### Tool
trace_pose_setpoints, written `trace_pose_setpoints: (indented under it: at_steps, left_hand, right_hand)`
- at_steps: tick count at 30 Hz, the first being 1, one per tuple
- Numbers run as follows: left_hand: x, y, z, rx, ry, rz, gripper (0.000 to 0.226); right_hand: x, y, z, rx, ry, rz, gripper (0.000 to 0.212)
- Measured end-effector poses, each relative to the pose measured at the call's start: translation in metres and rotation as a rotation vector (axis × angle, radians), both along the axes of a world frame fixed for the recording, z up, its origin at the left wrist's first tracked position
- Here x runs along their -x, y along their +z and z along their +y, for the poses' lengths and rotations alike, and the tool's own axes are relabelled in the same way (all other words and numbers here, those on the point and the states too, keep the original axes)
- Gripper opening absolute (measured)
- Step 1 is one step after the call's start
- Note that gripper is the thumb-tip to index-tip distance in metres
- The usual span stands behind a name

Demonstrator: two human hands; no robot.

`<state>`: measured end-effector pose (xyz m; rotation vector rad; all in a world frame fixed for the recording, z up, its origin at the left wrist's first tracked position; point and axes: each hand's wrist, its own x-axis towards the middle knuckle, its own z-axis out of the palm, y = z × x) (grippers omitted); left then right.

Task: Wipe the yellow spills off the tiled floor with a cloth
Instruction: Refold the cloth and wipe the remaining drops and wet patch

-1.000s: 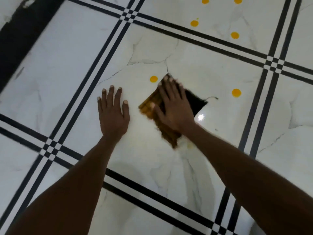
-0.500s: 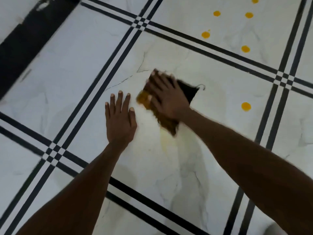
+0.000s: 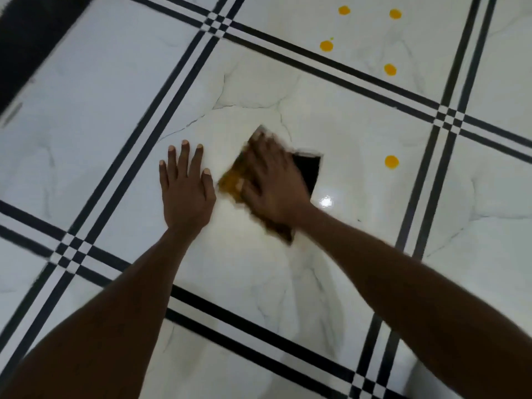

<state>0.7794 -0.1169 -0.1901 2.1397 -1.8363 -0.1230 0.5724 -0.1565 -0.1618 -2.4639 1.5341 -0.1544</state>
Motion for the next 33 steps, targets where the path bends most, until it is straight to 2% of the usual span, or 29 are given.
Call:
trace_pose_setpoints:
  at_steps: [3, 5, 6, 8, 11, 12, 13, 15, 16, 18, 20, 23, 25, 26, 28, 30, 33]
  left_hand:
    - [0.000, 0.001, -0.001, 0.010, -0.004, -0.010, 0.054]
    - [-0.002, -0.001, -0.001, 0.016, 0.000, -0.025, 0.053]
    - [-0.004, 0.000, -0.002, 0.015, 0.001, -0.024, 0.053]
    - [-0.001, -0.003, 0.000, 0.001, -0.009, -0.030, 0.054]
    - [-0.004, -0.004, 0.001, 0.004, -0.014, -0.031, 0.055]
    - [-0.001, -0.004, 0.001, 0.007, -0.018, -0.030, 0.056]
    - [-0.001, -0.004, 0.000, -0.005, -0.014, -0.030, 0.056]
    - [0.002, -0.002, -0.005, -0.024, -0.016, -0.033, 0.059]
    - [0.003, 0.002, -0.009, -0.024, -0.041, -0.046, 0.060]
    - [0.009, 0.008, -0.022, -0.002, -0.158, -0.076, 0.060]
    - [0.020, 0.008, -0.041, 0.007, -0.240, -0.081, 0.060]
    - [0.035, -0.002, -0.062, 0.001, -0.165, -0.065, 0.064]
    - [0.040, -0.009, -0.065, 0.004, -0.121, -0.082, 0.063]
    - [0.042, -0.009, -0.066, 0.000, -0.119, -0.079, 0.062]
    - [0.041, -0.008, -0.065, -0.007, -0.111, -0.083, 0.062]
    - [0.040, -0.007, -0.065, -0.012, -0.101, -0.091, 0.062]
    - [0.041, -0.006, -0.065, -0.036, -0.104, -0.074, 0.061]
  right_hand:
    - [0.051, 0.004, 0.095, -0.012, 0.350, 0.065, 0.076]
    - [0.117, 0.004, 0.110, -0.023, 0.433, 0.081, 0.076]
    - [0.146, 0.005, 0.097, -0.016, 0.387, 0.106, 0.075]
    - [0.182, 0.002, 0.061, 0.020, 0.097, 0.117, 0.073]
    - [0.144, -0.005, 0.007, 0.046, -0.376, 0.077, 0.071]
    - [0.124, -0.008, 0.001, 0.051, -0.425, 0.059, 0.072]
    - [0.104, -0.010, 0.004, 0.060, -0.374, 0.041, 0.074]
    - [0.087, -0.008, 0.032, 0.086, -0.080, 0.051, 0.075]
    - [0.094, -0.007, 0.052, 0.090, 0.041, 0.074, 0.076]
    - [0.133, -0.002, 0.081, 0.076, 0.089, 0.131, 0.078]
    - [0.189, -0.003, 0.074, 0.063, -0.054, 0.161, 0.072]
    - [0.239, -0.001, 0.008, 0.042, -0.438, 0.150, 0.071]
    - [0.226, -0.003, -0.048, 0.028, -0.621, 0.091, 0.075]
    - [0.205, -0.006, -0.071, 0.032, -0.629, 0.077, 0.077]
    - [0.151, -0.010, -0.092, 0.050, -0.462, 0.053, 0.079]
    - [0.108, -0.010, -0.061, 0.073, -0.082, 0.046, 0.074]
    - [0.129, -0.002, 0.011, 0.009, 0.419, 0.078, 0.071]
